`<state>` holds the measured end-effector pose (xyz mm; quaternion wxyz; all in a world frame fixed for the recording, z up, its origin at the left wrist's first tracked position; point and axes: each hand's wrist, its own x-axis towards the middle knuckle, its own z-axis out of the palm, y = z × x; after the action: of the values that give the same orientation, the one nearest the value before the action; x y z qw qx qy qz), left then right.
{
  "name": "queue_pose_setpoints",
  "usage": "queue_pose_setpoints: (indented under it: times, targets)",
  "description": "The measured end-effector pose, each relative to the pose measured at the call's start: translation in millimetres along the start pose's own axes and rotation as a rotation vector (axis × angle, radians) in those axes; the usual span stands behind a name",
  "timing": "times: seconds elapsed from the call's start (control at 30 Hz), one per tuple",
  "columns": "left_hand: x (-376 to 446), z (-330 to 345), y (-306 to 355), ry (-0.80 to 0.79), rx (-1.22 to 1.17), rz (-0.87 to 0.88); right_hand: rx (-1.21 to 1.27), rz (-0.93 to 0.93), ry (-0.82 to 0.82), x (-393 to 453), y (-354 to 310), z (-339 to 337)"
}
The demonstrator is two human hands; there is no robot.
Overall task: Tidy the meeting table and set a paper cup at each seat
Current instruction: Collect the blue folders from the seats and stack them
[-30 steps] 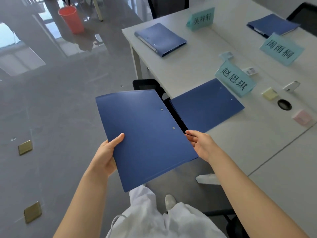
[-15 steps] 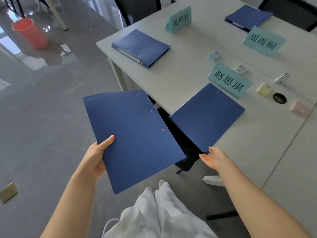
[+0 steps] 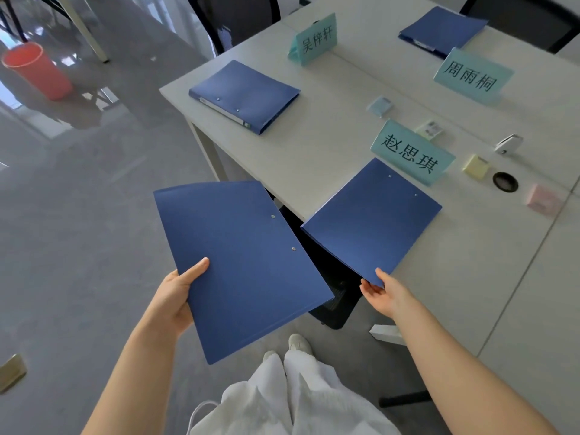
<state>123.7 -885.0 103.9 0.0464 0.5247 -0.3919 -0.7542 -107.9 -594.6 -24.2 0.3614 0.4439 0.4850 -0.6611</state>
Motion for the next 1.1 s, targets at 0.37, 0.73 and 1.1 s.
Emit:
queue_pose_setpoints:
  times: [0.37,0.73,1.1]
  targets:
    - [-0.6,-0.6,2.6,-0.001,0.003,0.02,-0.007,-0.331,-0.069,-31.8,-3.0,3.6]
    - [1.2,-0.9,7.9,-0.008,-0.02,0.031,0.136,-0.173,-0.419,-95.6,3.8,-9.3]
    - [-3.6,17.6,22.9,0.055,0.019,0.098,-0.556,-0.259,-0.728,-121.0,-16.5,39.5]
